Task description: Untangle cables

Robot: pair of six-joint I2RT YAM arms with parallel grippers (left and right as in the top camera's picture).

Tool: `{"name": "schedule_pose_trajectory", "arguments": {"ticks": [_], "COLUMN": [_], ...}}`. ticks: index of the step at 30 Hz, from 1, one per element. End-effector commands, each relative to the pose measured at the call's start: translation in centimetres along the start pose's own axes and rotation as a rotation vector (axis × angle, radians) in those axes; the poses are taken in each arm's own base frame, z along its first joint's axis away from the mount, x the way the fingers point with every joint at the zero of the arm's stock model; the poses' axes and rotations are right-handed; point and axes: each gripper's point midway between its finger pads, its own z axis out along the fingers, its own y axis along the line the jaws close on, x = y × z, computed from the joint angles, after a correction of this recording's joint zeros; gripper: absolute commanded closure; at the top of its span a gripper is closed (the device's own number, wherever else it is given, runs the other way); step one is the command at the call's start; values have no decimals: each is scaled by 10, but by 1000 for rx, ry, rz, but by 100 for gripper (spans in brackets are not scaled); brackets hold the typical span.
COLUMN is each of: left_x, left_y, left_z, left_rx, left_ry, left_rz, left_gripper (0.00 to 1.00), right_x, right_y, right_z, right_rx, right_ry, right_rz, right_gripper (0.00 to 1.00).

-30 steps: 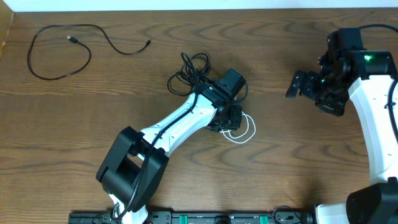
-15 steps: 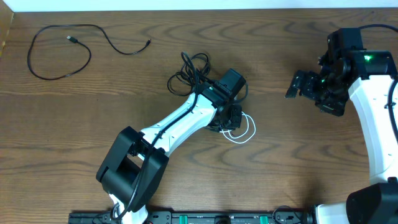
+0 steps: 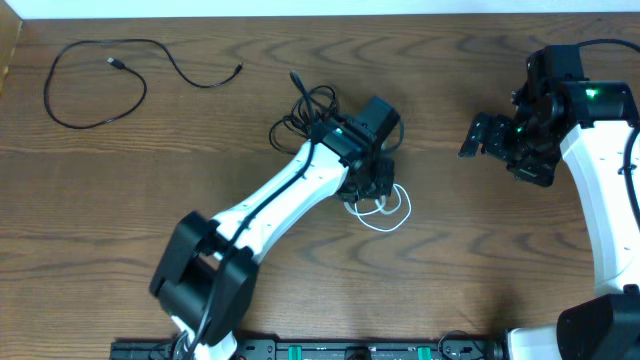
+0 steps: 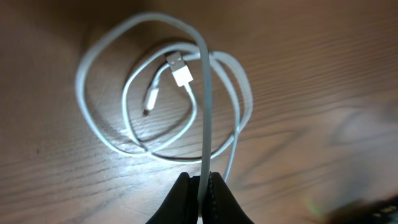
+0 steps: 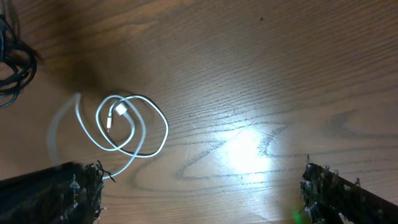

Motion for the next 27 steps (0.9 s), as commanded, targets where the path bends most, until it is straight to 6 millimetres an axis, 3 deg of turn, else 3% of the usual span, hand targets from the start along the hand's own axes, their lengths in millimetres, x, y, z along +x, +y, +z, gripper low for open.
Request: {"name": "schedule_pose_trajectory", "arguments": {"ticks": [1, 12, 21, 24, 27], "left_x": [-14, -33, -28, -25, -22], "left_y": [-23, -40, -50, -50, -44], "left_z": [-44, -129, -191, -203, -202], "left_rx": [74, 191, 266, 267, 244], "left_ry": [-103, -339, -484, -515, -506], "left_rz": [56, 101, 135, 142, 131], "left_gripper": [92, 93, 93, 93, 92], "right_x": [1, 10, 16, 17, 18], "right_y": [0, 14, 32, 34, 34], "right_z": [1, 3, 6, 6, 7], "right_rx": [-1, -5, -19, -21, -21], "right_ry": [4, 16, 10, 12, 13], "right_rz": [-10, -62, -129, -137, -140], "right_gripper": [1, 1, 1, 1, 1]}}
